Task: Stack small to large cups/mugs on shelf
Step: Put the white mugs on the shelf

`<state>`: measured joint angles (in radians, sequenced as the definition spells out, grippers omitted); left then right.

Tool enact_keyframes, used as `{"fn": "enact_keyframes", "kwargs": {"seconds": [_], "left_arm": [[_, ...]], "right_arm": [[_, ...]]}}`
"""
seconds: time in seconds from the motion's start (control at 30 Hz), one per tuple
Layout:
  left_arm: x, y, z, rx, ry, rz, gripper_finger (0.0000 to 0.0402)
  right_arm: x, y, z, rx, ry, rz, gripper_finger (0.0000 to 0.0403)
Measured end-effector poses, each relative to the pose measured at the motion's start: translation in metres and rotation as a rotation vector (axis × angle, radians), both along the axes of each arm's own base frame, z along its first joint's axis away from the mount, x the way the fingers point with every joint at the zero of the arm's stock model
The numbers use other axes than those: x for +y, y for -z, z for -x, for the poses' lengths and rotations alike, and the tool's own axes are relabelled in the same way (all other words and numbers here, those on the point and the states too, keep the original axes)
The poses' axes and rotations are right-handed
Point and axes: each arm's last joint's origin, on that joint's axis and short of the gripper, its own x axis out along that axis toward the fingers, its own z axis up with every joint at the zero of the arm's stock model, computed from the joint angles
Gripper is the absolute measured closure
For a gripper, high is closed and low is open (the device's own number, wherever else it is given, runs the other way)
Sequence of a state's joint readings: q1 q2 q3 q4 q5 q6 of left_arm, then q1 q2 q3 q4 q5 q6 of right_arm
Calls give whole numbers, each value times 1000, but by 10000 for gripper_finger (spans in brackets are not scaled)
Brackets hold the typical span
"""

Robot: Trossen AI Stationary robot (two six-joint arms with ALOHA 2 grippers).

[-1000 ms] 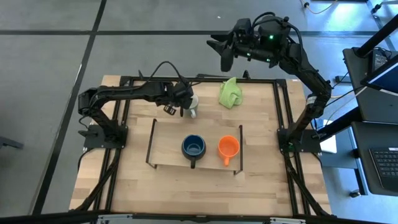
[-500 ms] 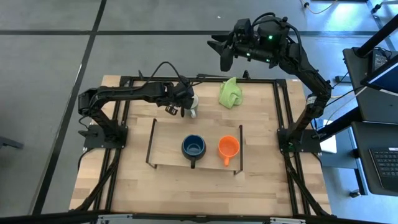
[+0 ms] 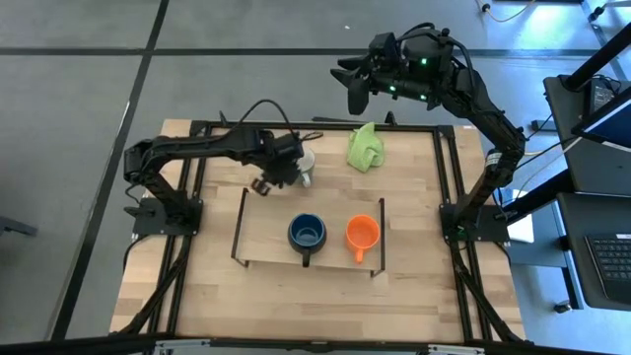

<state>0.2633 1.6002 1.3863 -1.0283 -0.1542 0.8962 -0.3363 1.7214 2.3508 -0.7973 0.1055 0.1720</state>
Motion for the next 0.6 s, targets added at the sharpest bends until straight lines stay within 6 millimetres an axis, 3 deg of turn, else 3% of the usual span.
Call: {"fn": "enact_keyframes", "kwargs": {"seconds": [0.2, 0.43, 0.6], "left_arm": [[6, -10, 4, 106, 166, -133, 260], [24, -20, 2, 56, 259, -96, 260], [43, -8, -3, 73, 266, -77, 260]], "right_arm": [[0, 0, 0, 13, -3, 21, 243], [0, 0, 0, 20, 0, 38, 243], [0, 0, 0, 17, 2, 34, 243]]}}
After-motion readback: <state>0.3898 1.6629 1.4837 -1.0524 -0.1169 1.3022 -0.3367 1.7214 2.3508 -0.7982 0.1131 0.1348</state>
